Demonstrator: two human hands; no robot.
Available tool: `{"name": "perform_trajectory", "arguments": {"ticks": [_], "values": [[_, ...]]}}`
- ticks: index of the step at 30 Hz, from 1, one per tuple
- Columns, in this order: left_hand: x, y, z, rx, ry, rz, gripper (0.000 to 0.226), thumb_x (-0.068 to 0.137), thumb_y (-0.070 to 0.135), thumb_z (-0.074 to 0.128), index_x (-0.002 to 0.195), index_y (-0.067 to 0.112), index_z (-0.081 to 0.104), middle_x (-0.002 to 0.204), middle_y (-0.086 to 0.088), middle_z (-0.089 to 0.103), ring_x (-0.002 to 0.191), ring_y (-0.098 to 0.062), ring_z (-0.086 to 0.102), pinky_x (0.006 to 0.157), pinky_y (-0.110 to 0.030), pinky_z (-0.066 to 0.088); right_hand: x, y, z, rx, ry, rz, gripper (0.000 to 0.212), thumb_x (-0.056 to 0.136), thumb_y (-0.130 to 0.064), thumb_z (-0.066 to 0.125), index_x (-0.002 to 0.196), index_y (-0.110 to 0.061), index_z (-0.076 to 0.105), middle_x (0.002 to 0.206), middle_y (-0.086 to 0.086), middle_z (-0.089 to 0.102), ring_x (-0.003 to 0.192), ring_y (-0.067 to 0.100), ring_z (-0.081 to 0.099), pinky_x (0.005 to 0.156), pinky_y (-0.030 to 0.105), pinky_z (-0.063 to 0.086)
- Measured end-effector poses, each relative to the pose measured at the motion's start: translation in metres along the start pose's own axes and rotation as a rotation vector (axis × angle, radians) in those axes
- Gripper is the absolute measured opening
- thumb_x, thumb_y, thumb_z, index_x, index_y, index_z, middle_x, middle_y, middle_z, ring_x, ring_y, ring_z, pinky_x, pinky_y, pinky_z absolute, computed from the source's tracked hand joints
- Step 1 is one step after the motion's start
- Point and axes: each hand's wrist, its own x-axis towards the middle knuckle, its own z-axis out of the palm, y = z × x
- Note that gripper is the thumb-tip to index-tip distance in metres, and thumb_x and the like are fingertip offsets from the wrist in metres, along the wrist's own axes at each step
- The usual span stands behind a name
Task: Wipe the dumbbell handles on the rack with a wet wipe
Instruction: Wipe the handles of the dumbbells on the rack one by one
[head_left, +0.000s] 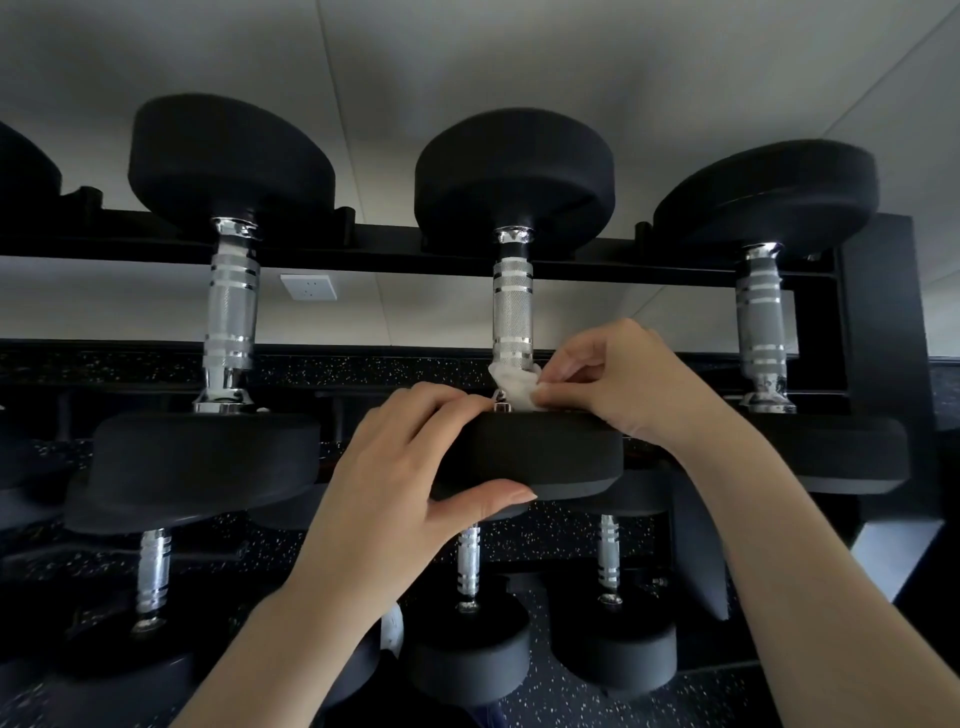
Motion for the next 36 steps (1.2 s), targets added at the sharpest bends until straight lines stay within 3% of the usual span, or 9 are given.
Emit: {"name": "perform_trajectory", "arguments": {"ticks": [3,7,10,13,18,22,25,29,36], "values": [[-0.001,0.001,0.001,-0.008,0.013,-0.005,0.061,0.084,0.066,0.048,0.118,0.017,0.059,0.113,0.011,0.052,0.104,-0.011,0.052,0.09,-0.03,0.04,0.001,0.003,0.005,0.1,0.059,0.028,0.012,0.07,-0.022,0.08,0.064,-0.027,0.071,0.069,-0.009,0.071,0.073,0.002,0.066,0.079,0.022,0.051],[-0.002,0.001,0.003,0.002,0.02,-0.006,0.059,0.084,0.064,0.051,0.118,0.017,0.059,0.112,0.01,0.053,0.104,-0.011,0.051,0.091,-0.031,0.04,0.005,0.0,0.008,0.086,0.086,0.06,0.016,0.063,-0.036,0.083,0.062,-0.026,0.07,0.068,-0.005,0.07,0.074,0.006,0.064,0.066,0.017,0.048],[-0.002,0.0,0.004,-0.011,0.026,-0.009,0.058,0.084,0.064,0.05,0.119,0.018,0.058,0.113,0.01,0.052,0.105,-0.011,0.051,0.09,-0.033,0.041,0.01,-0.001,0.008,0.046,0.066,0.063,0.018,0.067,-0.033,0.082,0.063,-0.023,0.068,0.067,0.0,0.07,0.069,0.008,0.063,0.066,0.02,0.05],[-0.002,0.001,0.003,-0.027,0.022,-0.01,0.058,0.085,0.064,0.049,0.119,0.018,0.058,0.112,0.011,0.052,0.104,-0.012,0.053,0.089,-0.036,0.043,0.011,0.006,0.009,0.202,0.131,0.093,0.016,0.07,-0.019,0.08,0.063,-0.017,0.066,0.066,0.005,0.07,0.063,0.011,0.063,0.068,0.027,0.052],[-0.002,0.001,0.003,-0.029,0.021,-0.01,0.062,0.085,0.068,0.046,0.118,0.017,0.059,0.112,0.01,0.053,0.104,-0.012,0.053,0.089,-0.035,0.043,0.019,0.01,0.016,0.495,0.309,0.158,0.01,0.074,-0.011,0.077,0.071,-0.012,0.067,0.08,0.015,0.071,0.079,0.03,0.069,0.078,0.04,0.058],[-0.001,0.0,0.002,-0.021,0.021,-0.014,0.063,0.086,0.069,0.045,0.118,0.017,0.06,0.113,0.009,0.054,0.103,-0.012,0.053,0.089,-0.033,0.041,0.04,-0.001,0.012,0.614,0.41,0.134,0.008,0.077,-0.012,0.074,0.08,-0.011,0.067,0.085,0.012,0.071,0.084,0.024,0.069,0.078,0.033,0.058],[-0.001,0.0,0.003,-0.017,0.018,-0.009,0.063,0.085,0.069,0.044,0.118,0.018,0.059,0.113,0.009,0.053,0.104,-0.012,0.052,0.09,-0.031,0.04,0.058,-0.012,0.009,0.695,0.48,0.14,0.009,0.078,-0.014,0.074,0.078,-0.011,0.065,0.074,0.006,0.066,0.073,0.019,0.063,0.073,0.028,0.056],[0.0,-0.001,0.002,-0.012,0.018,0.008,0.06,0.085,0.069,0.045,0.118,0.02,0.057,0.114,0.01,0.052,0.104,-0.011,0.052,0.091,-0.029,0.039,0.073,-0.022,0.012,0.775,0.589,0.18,0.012,0.077,-0.017,0.074,0.073,-0.015,0.063,0.064,-0.002,0.057,0.062,0.013,0.054,0.067,0.032,0.053],[0.0,-0.002,0.003,-0.017,0.017,0.008,0.06,0.086,0.07,0.044,0.118,0.021,0.057,0.114,0.012,0.051,0.105,-0.009,0.05,0.091,-0.027,0.038,0.074,-0.016,0.011,0.998,0.348,0.143,0.009,0.087,-0.01,0.063,0.09,-0.011,0.055,0.088,0.008,0.063,0.08,0.022,0.062,0.069,0.036,0.057]]}}
